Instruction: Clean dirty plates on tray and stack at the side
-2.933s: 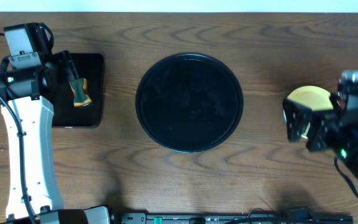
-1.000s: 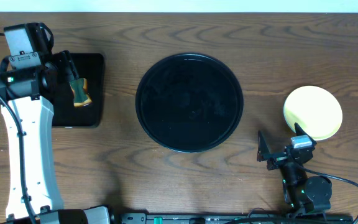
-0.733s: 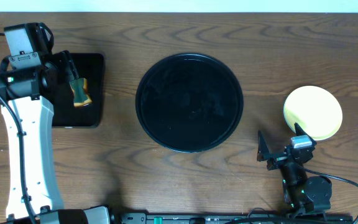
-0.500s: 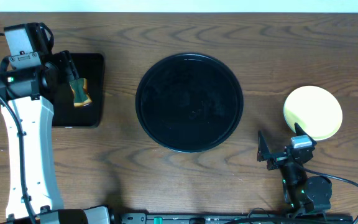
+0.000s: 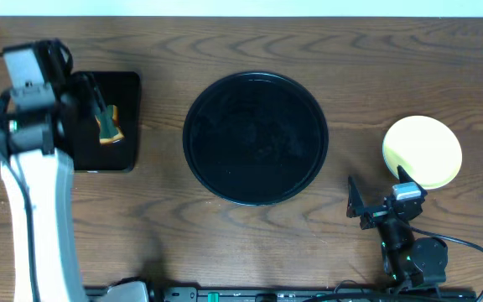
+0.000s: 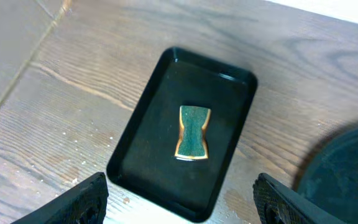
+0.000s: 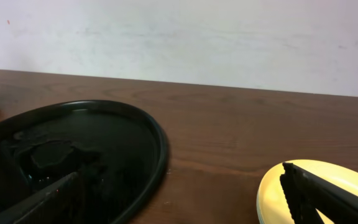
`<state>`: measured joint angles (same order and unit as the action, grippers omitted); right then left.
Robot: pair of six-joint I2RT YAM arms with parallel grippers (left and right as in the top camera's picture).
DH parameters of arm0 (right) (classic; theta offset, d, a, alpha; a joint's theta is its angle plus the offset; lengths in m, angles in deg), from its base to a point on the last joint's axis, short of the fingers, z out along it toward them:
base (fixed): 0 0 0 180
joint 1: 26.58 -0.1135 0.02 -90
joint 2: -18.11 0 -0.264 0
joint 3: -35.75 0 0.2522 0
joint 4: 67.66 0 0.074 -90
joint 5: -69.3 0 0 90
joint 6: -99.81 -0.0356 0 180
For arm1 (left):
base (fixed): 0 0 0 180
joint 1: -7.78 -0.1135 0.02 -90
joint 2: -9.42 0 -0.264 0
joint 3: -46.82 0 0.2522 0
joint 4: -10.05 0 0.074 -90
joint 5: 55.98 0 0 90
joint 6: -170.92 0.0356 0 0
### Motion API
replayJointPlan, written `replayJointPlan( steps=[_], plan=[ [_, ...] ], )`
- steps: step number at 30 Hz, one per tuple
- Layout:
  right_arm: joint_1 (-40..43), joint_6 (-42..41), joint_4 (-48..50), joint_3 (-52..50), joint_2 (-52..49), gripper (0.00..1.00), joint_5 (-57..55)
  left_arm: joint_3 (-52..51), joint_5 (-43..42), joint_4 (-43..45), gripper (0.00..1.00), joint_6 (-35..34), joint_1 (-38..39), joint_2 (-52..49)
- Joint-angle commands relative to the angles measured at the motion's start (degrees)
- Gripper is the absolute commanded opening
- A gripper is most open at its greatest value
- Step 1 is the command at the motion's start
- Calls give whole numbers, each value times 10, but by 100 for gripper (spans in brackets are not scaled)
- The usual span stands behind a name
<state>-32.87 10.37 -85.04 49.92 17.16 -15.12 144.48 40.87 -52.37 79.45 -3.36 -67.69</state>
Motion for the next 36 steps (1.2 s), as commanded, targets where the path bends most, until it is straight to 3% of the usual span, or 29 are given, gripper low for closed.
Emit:
replayJointPlan(
  steps=[1,5,13,19,27,36],
  plan=[
    [3,3,-2,-1,6,99,3,-29,16,4,75,-2,19,88],
    [3,3,-2,-1,6,99,3,-125,13,78,76,-2,32,191],
    [3,3,-2,-1,6,99,3,-418,-43,315,75,30,48,414],
    [3,4,-2,-1,6,99,3,-578,-80,410,75,34,50,526],
    [3,3,-2,-1,6,99,3,-719,-79,473,75,40,65,658],
    [3,4,-2,-1,6,99,3,-784,-79,472,76,92,81,735]
  ],
)
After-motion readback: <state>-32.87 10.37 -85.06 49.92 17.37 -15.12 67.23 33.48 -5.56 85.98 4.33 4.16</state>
